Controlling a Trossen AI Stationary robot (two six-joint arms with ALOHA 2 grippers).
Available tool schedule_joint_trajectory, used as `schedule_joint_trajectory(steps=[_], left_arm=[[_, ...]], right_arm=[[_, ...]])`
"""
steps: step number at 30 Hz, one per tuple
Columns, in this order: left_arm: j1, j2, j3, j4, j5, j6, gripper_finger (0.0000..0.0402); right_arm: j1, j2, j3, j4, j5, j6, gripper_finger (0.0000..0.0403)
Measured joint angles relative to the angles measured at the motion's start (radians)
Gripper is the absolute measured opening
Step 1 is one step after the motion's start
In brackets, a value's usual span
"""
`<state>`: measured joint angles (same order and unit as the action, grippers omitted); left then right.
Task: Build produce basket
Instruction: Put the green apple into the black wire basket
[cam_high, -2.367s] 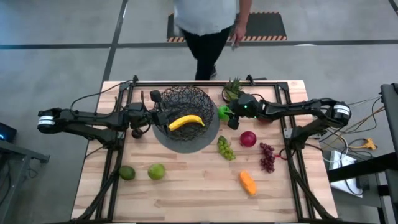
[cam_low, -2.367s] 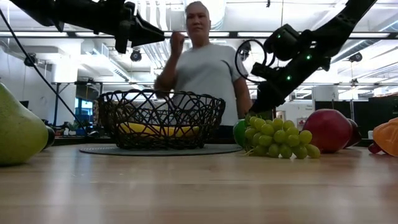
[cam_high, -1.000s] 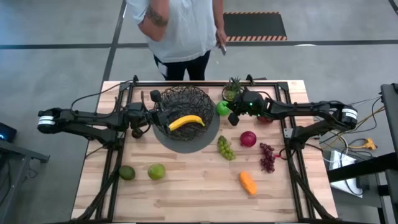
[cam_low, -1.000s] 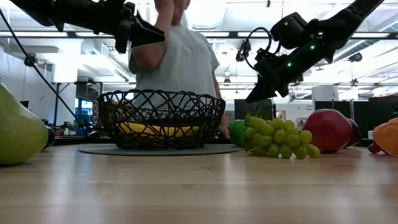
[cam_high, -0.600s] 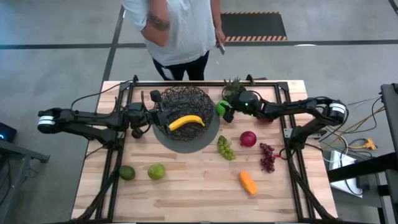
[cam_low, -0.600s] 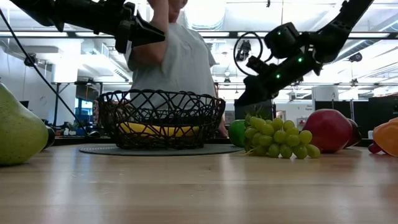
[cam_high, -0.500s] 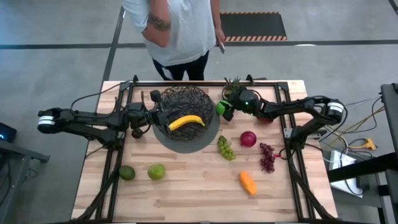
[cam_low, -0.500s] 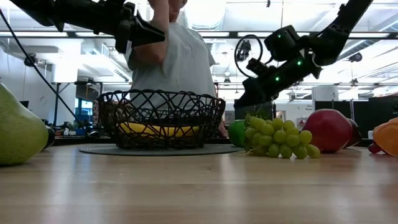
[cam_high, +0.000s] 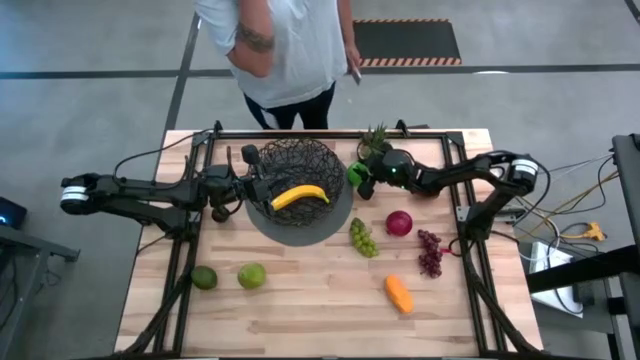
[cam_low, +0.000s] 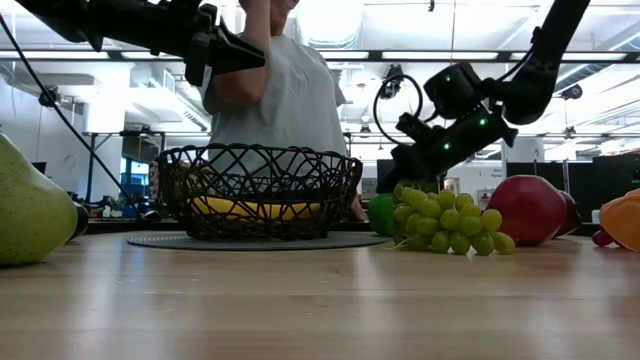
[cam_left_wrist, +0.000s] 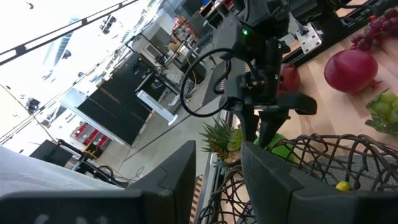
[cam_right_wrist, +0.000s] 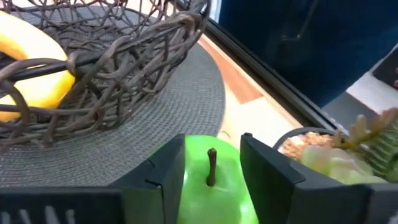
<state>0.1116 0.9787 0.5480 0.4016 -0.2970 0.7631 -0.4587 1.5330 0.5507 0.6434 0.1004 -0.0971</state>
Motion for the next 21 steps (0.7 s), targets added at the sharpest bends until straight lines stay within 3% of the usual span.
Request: schedule_joint_trajectory(steps=[10, 21], left_arm=[[0.000, 0.000, -0.001, 0.000, 0.000, 0.000, 0.0111], [0.000, 0.000, -0.001, 0.000, 0.000, 0.000, 0.0111]], right_arm=[[0.003, 0.029, 0.002, 0.030, -0.003, 0.052, 0.0019], [0.012, -0.081, 0.000, -0.025, -0.021, 0.121, 0.0010]])
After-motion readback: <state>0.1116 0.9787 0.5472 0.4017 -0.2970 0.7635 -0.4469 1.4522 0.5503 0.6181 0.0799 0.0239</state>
